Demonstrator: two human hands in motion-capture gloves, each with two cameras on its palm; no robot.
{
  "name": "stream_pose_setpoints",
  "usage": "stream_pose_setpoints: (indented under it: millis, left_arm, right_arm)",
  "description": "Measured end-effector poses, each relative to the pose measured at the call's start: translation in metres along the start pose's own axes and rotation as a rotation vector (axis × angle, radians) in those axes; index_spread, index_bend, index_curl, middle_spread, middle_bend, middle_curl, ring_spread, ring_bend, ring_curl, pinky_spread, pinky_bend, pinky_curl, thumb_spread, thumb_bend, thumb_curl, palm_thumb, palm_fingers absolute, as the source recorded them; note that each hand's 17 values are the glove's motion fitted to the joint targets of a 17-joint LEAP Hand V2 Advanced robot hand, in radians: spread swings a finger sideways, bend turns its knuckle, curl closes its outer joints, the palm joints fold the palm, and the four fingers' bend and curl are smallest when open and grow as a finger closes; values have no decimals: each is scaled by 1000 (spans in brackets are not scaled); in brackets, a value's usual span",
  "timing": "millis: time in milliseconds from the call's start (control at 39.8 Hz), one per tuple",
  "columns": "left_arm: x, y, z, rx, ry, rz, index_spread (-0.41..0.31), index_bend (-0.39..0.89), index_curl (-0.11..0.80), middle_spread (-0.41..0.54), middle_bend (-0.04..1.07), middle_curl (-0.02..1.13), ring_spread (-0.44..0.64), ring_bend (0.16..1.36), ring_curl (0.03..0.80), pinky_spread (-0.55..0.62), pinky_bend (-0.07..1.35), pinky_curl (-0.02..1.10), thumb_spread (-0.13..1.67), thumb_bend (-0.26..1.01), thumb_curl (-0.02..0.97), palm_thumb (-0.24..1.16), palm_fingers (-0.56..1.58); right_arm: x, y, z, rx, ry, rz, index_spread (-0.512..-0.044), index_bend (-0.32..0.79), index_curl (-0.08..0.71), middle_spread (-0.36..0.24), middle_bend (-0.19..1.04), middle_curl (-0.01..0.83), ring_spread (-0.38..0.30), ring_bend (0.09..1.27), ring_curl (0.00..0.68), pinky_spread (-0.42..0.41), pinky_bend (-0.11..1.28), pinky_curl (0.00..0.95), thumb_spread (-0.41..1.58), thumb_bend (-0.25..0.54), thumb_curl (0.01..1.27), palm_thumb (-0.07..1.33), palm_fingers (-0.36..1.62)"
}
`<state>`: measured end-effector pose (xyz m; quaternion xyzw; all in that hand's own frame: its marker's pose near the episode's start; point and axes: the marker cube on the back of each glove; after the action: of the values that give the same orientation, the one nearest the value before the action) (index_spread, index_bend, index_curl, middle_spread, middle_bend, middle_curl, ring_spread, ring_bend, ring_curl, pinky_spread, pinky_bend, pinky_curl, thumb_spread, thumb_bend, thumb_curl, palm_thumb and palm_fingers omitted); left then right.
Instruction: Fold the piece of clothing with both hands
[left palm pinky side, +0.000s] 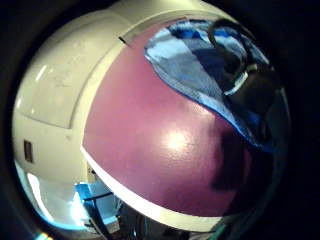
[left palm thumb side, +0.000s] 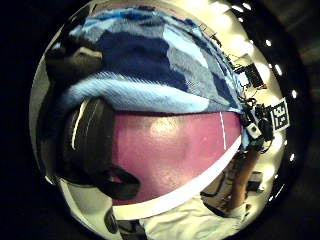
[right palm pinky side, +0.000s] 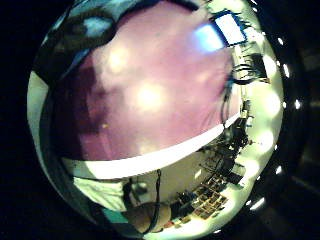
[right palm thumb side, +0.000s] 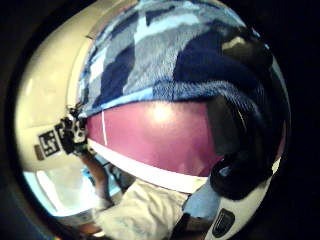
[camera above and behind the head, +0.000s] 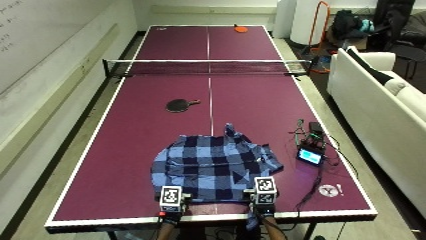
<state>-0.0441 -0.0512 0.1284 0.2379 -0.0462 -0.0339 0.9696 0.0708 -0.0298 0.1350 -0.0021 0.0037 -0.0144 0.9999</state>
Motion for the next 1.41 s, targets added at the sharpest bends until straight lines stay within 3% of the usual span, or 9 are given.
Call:
stream_pose_setpoints:
  millis: [100, 226, 427, 552, 653, 879, 1079, 1305, 1406]
  left_arm:
    - [6, 7, -22, 68, -6, 34, -211, 322, 295, -143, 196, 335, -85, 631, 267, 8, 455, 307, 1267, 77, 242, 294, 818]
    - [7, 35, -41, -89, 61, 64, -279, 330, 333, -242, 247, 374, -244, 624, 296, -149, 386, 316, 1254, 107, 264, 404, 1117]
    - [-8, 47, -115, -276, 65, 113, -318, 214, 355, -346, 482, 474, -345, 651, 353, -254, 269, 332, 1249, 106, 269, 482, 1299]
    - [-18, 4, -156, -160, 2, 146, -331, 205, 378, -370, 533, 501, -370, 678, 376, -281, 231, 338, 1247, 98, 269, 515, 1321]
    - [-20, -17, -166, -323, -5, 128, -339, 197, 394, -380, 550, 512, -387, 718, 394, -291, 211, 344, 1245, 88, 265, 535, 1337]
    - [-20, -125, -109, -431, -69, 9, -351, 199, 429, -391, 588, 532, -399, 757, 421, -311, 205, 365, 1250, 66, 261, 570, 1345]
    - [-18, -146, -99, -423, -112, -24, -358, 209, 458, -392, 617, 550, -387, 790, 442, -309, 205, 384, 1268, 45, 254, 588, 1338]
    - [-18, -162, -70, -176, -89, -86, -333, 163, 465, -376, 599, 554, -362, 746, 442, -250, 201, 404, 1294, 26, 246, 603, 1172]
    - [-24, -163, -71, -71, -102, -106, -274, 72, 423, -331, 446, 523, -326, 714, 442, -179, 268, 432, 1294, 16, 245, 609, 919]
  right_arm:
    - [9, -2, -4, 113, 82, -44, -359, 307, 306, -184, 198, 333, -153, 387, 246, 76, 322, 279, 1310, 117, 279, 698, 700]
    - [16, 10, -23, 11, 69, -148, -354, 194, 320, -257, 259, 368, -278, 493, 302, -111, 381, 308, 1279, 167, 306, 838, 1133]
    - [19, 36, -90, -181, 66, -302, -351, 116, 331, -285, 303, 407, -314, 607, 382, -226, 392, 353, 1219, 144, 305, 889, 1253]
    - [18, 14, -133, -160, 99, -308, -345, 72, 307, -283, 323, 423, -300, 691, 418, -300, 466, 374, 1197, 127, 301, 911, 1327]
    - [6, -24, -176, -108, 104, -231, -341, 91, 296, -278, 364, 442, -287, 726, 434, -348, 505, 386, 1193, 113, 295, 920, 1328]
    - [-35, -152, -209, -17, 238, -73, -342, 149, 312, -271, 417, 470, -272, 757, 458, -370, 515, 397, 1226, 77, 272, 911, 1314]
    - [-60, -219, -182, 26, 271, -21, -345, 193, 358, -277, 422, 475, -266, 730, 461, -367, 467, 387, 1229, 34, 251, 888, 1316]
    - [-57, -220, -159, 90, 123, 57, -353, 99, 342, -281, 398, 471, -275, 687, 451, -272, 452, 383, 1170, -43, 236, 810, 1087]
    - [-35, -196, -157, 91, 36, 121, -362, 114, 343, -290, 308, 449, -274, 581, 433, -189, 462, 396, 1133, -47, 229, 740, 870]
